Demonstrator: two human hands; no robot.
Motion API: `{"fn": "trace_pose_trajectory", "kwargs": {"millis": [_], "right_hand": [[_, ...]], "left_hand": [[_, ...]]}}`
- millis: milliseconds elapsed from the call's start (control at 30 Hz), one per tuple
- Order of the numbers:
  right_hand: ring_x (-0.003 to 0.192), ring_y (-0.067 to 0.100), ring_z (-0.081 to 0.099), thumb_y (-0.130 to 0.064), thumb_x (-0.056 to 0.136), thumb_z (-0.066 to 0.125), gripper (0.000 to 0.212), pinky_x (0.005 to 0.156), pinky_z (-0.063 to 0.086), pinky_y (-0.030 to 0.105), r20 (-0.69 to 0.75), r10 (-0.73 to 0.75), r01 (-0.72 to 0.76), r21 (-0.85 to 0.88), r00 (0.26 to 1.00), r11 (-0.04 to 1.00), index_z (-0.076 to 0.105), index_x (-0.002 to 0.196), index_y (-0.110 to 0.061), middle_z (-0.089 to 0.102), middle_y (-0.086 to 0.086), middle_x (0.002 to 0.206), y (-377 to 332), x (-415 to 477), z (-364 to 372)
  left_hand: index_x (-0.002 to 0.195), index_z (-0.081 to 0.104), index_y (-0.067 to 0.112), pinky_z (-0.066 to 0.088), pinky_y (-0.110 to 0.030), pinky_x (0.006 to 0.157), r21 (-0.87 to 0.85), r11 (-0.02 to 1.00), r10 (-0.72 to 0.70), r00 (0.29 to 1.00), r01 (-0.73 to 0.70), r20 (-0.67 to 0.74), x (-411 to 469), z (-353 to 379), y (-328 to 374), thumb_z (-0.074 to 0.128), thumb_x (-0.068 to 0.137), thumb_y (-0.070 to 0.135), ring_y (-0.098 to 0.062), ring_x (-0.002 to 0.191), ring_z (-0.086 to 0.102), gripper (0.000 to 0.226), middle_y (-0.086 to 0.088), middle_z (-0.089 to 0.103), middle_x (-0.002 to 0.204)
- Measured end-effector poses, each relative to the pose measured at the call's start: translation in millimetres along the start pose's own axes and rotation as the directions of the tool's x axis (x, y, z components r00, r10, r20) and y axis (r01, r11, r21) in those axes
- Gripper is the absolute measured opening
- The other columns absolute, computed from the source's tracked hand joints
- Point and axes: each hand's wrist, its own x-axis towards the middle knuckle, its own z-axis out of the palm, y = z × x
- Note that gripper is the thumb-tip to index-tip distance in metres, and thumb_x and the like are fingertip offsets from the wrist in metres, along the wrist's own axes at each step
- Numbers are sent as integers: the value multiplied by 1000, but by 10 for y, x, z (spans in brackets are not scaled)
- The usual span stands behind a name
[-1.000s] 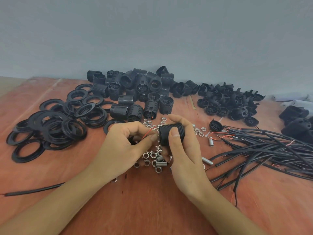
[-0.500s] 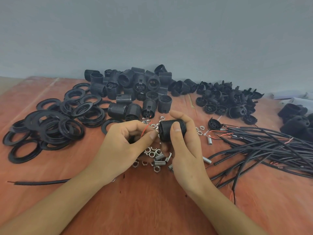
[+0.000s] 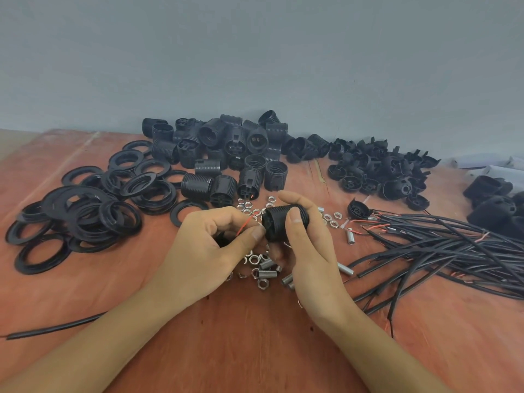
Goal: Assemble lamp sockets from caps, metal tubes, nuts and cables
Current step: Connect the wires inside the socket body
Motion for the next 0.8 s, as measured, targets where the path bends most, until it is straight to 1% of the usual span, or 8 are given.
{"fn": "trace_pose_trajectory", "kwargs": {"millis": [100, 233, 367, 400, 467, 533, 633, 800], "right_hand": [[52, 12, 50, -29, 104, 42, 24, 47, 40, 24, -35, 107, -104, 78, 994, 991, 62, 115, -23, 61, -2, 72, -37, 61, -16], [48, 13, 53, -47, 94, 49, 24, 42, 43, 24, -93, 108, -95, 137, 990, 986, 65, 99, -31, 64, -2, 69, -84, 85, 5], [47, 14, 51, -40, 101, 44, 25, 41, 40, 24, -115, 127, -108, 155, 985, 982, 64, 98, -26, 61, 1, 68, -78, 81, 13], [46, 14, 51, -40, 101, 43, 25, 41, 40, 24, -117, 134, -115, 152, 984, 982, 64, 97, -25, 61, 1, 67, -78, 80, 13], [47, 14, 52, -42, 101, 43, 27, 41, 41, 23, -123, 141, -124, 137, 982, 983, 63, 98, -25, 60, 0, 67, -83, 77, 21], [47, 14, 52, -43, 100, 43, 28, 41, 42, 23, -127, 135, -120, 116, 983, 986, 63, 99, -24, 60, 0, 68, -89, 66, 29], [48, 14, 51, -43, 98, 44, 30, 40, 42, 22, -126, 112, -99, 105, 986, 990, 60, 103, -17, 58, 4, 69, -101, 61, 25], [54, 20, 49, -43, 94, 45, 33, 44, 44, 22, -125, 48, -41, 55, 991, 998, 57, 104, -15, 55, 6, 73, -82, 63, 33]], "left_hand": [[82, 74, 17, 58, -41, 44, 0, 1000, -21, 999, 22, -40, 8, 31, 25, 70, 85, 16, -16, 57, 65, 5, 2, 70, 67], [93, 70, 22, 56, -33, 41, 4, 995, 96, 994, -95, -60, -18, 39, 77, 76, 82, 24, -9, 70, 65, 13, 6, 68, 79], [93, 68, 22, 54, -19, 48, 45, 977, 212, 973, -209, -91, -27, 15, 112, 73, 84, 23, -9, 71, 64, 10, 4, 65, 80], [93, 69, 23, 54, -19, 49, 63, 977, 210, 972, -204, -107, -26, 15, 116, 72, 85, 23, -10, 73, 65, 9, 4, 66, 80], [97, 72, 23, 56, -28, 44, 68, 985, 169, 977, -162, -126, -26, 15, 104, 71, 87, 21, -13, 78, 67, 11, 6, 67, 83], [98, 73, 21, 57, -32, 46, 116, 981, 171, 978, -157, -120, -26, 19, 92, 69, 88, 20, -15, 80, 67, 11, 6, 69, 85], [93, 73, 17, 57, -29, 62, 262, 940, 250, 964, -219, -92, -20, 34, 99, 68, 89, 16, -14, 80, 67, 6, 7, 69, 85], [90, 73, 15, 53, -24, 60, 343, 908, 277, 959, -240, -65, -23, 28, 130, 69, 88, 14, -14, 76, 62, 5, 7, 65, 81]]}}
